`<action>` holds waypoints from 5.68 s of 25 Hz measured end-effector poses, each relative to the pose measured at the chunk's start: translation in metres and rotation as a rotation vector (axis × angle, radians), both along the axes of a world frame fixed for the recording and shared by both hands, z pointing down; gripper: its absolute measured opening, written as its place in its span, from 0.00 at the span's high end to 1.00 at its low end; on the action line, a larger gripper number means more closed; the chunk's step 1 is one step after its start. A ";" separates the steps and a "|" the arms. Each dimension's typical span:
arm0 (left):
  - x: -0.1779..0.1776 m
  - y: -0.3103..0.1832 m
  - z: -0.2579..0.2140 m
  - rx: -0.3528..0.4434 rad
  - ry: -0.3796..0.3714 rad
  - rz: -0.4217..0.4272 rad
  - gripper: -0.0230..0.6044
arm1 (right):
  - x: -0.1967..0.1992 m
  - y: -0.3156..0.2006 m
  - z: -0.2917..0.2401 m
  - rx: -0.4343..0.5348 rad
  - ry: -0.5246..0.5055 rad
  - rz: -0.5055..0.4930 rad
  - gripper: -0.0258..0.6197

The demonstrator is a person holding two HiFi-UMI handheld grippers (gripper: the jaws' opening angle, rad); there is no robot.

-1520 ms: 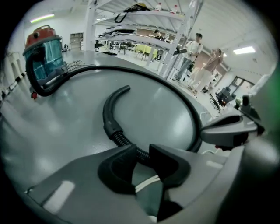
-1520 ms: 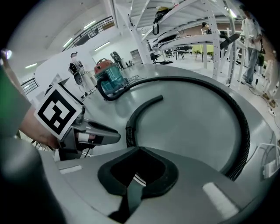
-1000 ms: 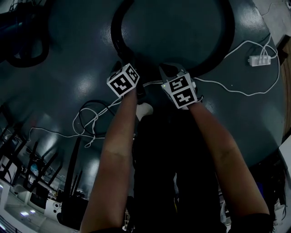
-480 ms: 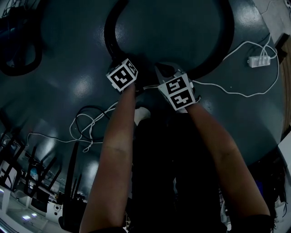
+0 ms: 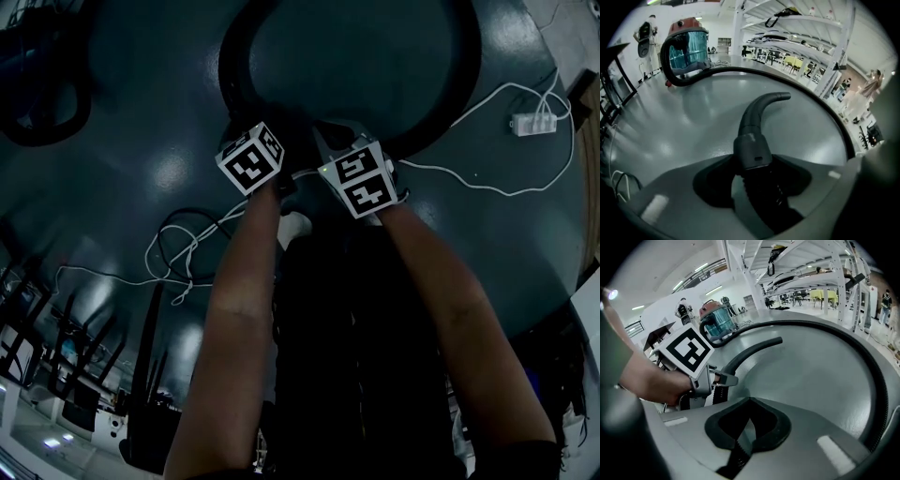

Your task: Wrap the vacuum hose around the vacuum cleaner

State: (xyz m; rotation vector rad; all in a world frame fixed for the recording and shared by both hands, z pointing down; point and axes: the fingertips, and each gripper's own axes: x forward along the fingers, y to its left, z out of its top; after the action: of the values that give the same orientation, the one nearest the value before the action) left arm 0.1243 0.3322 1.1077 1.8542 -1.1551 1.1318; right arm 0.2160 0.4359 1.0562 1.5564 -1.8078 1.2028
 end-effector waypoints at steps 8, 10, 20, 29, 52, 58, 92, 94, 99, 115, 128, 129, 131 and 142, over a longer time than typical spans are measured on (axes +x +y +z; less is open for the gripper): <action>-0.018 -0.010 -0.100 0.038 0.000 -0.013 0.57 | -0.009 -0.019 -0.084 0.004 0.000 -0.018 0.97; -0.023 -0.018 -0.130 0.046 0.001 -0.022 0.57 | -0.012 -0.027 -0.113 0.018 0.005 -0.040 0.97; -0.030 -0.050 -0.293 0.059 0.054 -0.078 0.57 | -0.025 -0.056 -0.260 0.045 0.021 -0.144 0.97; -0.051 -0.095 -0.427 0.102 0.085 -0.099 0.57 | -0.042 -0.089 -0.376 0.099 0.028 -0.295 0.97; -0.195 -0.163 -0.677 0.303 0.005 0.042 0.58 | -0.181 -0.243 -0.654 0.444 0.129 -0.641 0.89; -0.227 -0.185 -0.722 0.341 -0.009 0.047 0.57 | -0.223 -0.267 -0.704 0.475 0.119 -0.707 0.84; -0.230 -0.256 -0.833 0.409 -0.006 0.341 0.58 | -0.290 -0.388 -0.826 0.741 0.854 -1.555 0.49; -0.219 -0.266 -0.836 0.411 -0.005 0.366 0.58 | -0.283 -0.399 -0.820 0.736 0.913 -1.609 0.49; -0.178 -0.279 -0.840 0.418 0.020 0.462 0.58 | -0.266 -0.416 -0.795 0.726 1.071 -1.755 0.57; -0.170 -0.343 -0.840 0.523 0.041 0.340 0.51 | -0.237 -0.476 -0.774 0.549 0.861 -1.665 0.72; -0.231 -0.379 -0.823 0.530 -0.108 0.101 0.47 | -0.214 -0.546 -0.799 0.531 0.671 -1.441 0.72; -0.234 -0.383 -0.824 0.541 -0.123 0.087 0.47 | -0.213 -0.549 -0.800 0.528 0.655 -1.427 0.72; -0.237 -0.391 -0.830 0.578 -0.159 0.058 0.47 | -0.213 -0.554 -0.804 0.527 0.617 -1.401 0.72; -0.266 -0.444 -0.846 0.675 -0.254 -0.090 0.50 | -0.198 -0.580 -0.811 0.534 0.424 -1.209 0.72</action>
State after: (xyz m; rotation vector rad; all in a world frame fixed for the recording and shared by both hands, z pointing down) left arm -0.1418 -0.1120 0.2620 2.1450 -1.9261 1.0183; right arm 0.0182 -0.1442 0.2450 0.5331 -2.2232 -0.1659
